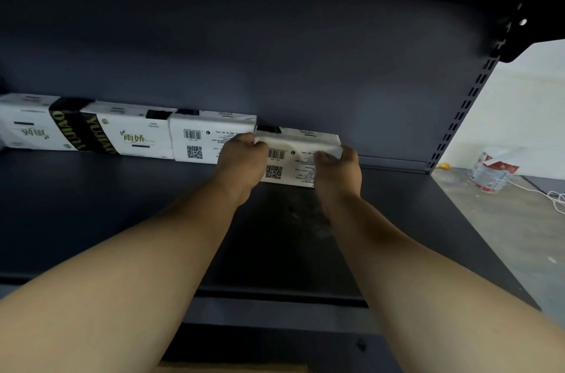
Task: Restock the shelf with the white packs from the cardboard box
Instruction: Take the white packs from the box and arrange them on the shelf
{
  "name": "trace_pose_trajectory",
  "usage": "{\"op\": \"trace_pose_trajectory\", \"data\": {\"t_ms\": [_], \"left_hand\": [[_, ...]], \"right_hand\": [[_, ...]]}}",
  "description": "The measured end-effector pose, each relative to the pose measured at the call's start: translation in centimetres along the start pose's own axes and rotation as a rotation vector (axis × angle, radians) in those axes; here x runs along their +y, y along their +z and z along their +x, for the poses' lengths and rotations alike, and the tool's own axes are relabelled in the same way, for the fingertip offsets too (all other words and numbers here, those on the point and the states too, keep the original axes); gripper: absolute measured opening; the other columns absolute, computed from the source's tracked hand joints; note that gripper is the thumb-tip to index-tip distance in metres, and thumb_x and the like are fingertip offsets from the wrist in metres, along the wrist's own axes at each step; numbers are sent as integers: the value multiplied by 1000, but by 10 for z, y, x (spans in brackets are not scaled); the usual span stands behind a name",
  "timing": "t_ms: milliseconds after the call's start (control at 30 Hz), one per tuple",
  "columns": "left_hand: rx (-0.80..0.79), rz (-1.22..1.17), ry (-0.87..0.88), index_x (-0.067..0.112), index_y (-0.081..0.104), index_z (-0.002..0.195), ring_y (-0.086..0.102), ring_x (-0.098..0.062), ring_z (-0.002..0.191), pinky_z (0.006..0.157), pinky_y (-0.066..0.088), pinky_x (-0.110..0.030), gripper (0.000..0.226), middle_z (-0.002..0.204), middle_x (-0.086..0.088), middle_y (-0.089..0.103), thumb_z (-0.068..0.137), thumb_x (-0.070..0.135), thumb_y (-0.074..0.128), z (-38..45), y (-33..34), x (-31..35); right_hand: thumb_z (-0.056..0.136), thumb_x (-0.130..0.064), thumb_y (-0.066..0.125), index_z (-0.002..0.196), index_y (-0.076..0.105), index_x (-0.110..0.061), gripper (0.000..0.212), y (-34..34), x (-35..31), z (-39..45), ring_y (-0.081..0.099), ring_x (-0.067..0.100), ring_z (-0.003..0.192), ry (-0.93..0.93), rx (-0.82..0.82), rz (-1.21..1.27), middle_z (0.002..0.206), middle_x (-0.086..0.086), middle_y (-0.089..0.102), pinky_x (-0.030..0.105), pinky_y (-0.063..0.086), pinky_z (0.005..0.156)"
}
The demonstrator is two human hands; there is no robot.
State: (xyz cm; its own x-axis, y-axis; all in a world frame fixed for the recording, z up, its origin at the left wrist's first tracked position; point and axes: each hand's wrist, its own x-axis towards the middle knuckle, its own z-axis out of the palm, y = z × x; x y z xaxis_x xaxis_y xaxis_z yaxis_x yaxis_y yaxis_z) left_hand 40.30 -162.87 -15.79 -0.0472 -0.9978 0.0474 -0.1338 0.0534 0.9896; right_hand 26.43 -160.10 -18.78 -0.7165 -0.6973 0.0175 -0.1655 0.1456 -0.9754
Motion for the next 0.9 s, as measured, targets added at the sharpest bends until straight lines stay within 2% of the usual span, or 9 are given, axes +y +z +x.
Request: {"op": "trace_pose_trajectory", "data": {"t_ms": [67,200,400,467,567,600,667,767,900], "left_hand": [[-9,12,-7,12,57,82,50,-6,58,36,35,-8,18,68,5,55,96,6,47,5,1,0],[-11,-5,-15,-1,63,103,50,-9,57,37,35,-9,20,69,2,58,94,7,47,11,2,1],[-8,20,-33,-1,62,99,50,-9,57,36,34,-10,18,70,2,58,94,10,48,19,6,-1],[-11,17,-44,9,61,86,51,-8,61,44,39,-14,14,72,4,58,95,11,49,21,8,0],[-4,-12,-73,24,55,78,51,-11,71,59,40,-22,20,79,5,59,95,14,52,25,8,-1],[-10,-9,-79,21,62,89,53,-13,76,60,40,-21,12,89,0,64,94,16,53,25,9,0],[-29,4,-101,6,63,119,60,-23,95,68,45,-22,33,117,-14,65,91,20,55,26,10,0],[-35,32,-119,0,55,128,54,-35,120,65,39,-24,45,127,-23,59,88,21,57,26,11,0],[-82,-16,-120,4,63,109,57,-18,79,65,38,-24,24,97,-9,67,89,16,56,25,9,1]], "right_hand": [[94,-29,55,135,47,-24,42,1,-1,2,61,26,99,5,-13,21,111,4,61,27,47,59],[95,-28,55,138,46,-23,44,4,-3,6,62,25,96,-14,-22,30,114,5,63,30,48,65],[98,-24,54,134,48,-20,37,5,-8,10,62,18,90,-32,-66,31,112,1,64,25,46,63],[99,-23,53,131,49,-20,33,5,-8,11,61,13,84,-35,-77,22,105,-3,62,24,44,58],[100,-18,49,136,45,-23,37,5,-9,13,59,9,79,-27,-96,12,92,-11,57,22,42,54],[100,-16,47,141,42,-24,42,4,-9,13,56,5,75,-21,-111,5,88,-14,54,21,40,53],[99,-12,44,148,35,-25,51,4,-11,12,51,2,73,-5,-138,-4,84,-20,46,21,41,54],[98,-9,43,149,32,-26,55,6,-12,11,55,7,80,12,-158,-3,85,-19,47,25,47,66],[97,-8,44,149,31,-27,57,5,-13,11,59,16,91,40,-178,-7,86,-17,48,23,45,59]]}}
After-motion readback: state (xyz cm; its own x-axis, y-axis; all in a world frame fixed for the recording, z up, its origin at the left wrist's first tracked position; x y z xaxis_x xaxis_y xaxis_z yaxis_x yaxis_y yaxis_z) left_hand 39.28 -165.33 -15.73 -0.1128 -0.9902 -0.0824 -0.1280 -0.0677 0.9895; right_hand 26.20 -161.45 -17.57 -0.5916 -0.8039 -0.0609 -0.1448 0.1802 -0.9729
